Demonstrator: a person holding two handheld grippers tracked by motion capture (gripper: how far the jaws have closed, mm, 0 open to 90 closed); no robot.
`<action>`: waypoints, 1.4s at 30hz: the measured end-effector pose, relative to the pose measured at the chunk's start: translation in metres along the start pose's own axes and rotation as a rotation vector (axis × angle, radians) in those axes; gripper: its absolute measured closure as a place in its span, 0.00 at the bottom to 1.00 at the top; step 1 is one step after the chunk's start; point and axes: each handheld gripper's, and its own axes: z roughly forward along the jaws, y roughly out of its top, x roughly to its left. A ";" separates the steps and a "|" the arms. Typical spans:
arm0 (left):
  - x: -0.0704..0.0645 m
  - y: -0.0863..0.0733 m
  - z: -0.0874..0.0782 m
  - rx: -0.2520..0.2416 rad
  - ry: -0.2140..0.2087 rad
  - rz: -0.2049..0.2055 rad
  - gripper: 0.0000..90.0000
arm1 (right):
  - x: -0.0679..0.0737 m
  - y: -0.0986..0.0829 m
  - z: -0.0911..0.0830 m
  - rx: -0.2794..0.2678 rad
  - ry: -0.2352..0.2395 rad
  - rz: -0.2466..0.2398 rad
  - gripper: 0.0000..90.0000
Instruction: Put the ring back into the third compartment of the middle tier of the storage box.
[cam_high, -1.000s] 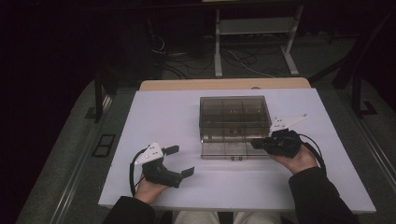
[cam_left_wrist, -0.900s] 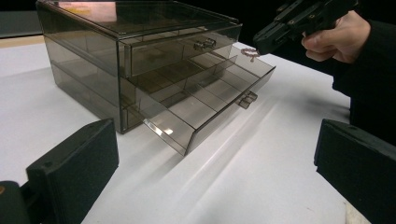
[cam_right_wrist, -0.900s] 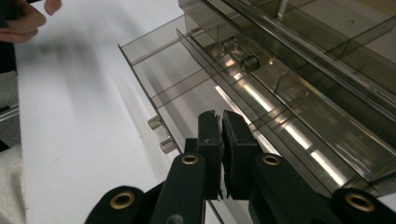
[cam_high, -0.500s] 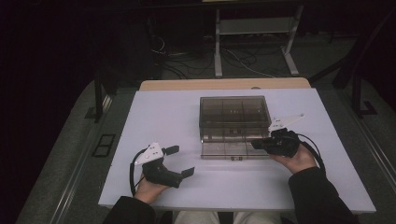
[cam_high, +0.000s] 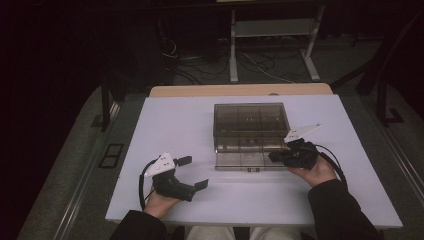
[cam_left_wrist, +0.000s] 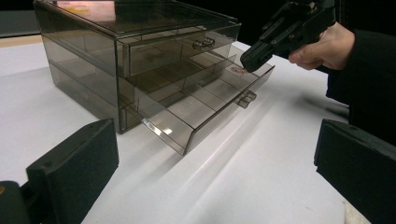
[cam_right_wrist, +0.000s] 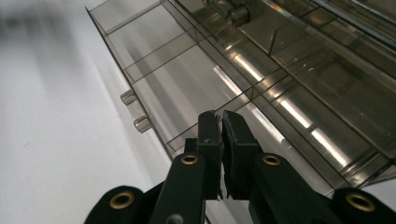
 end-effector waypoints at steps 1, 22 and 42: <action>0.000 0.000 0.000 0.001 0.000 0.000 0.00 | 0.000 0.000 0.001 0.001 -0.002 0.000 0.95; 0.000 0.000 0.000 0.005 -0.004 0.002 0.00 | -0.004 -0.005 0.008 0.044 -0.038 0.013 0.86; 0.000 0.000 0.000 0.005 -0.003 0.001 0.00 | 0.004 -0.001 -0.021 -0.098 -0.022 0.083 0.62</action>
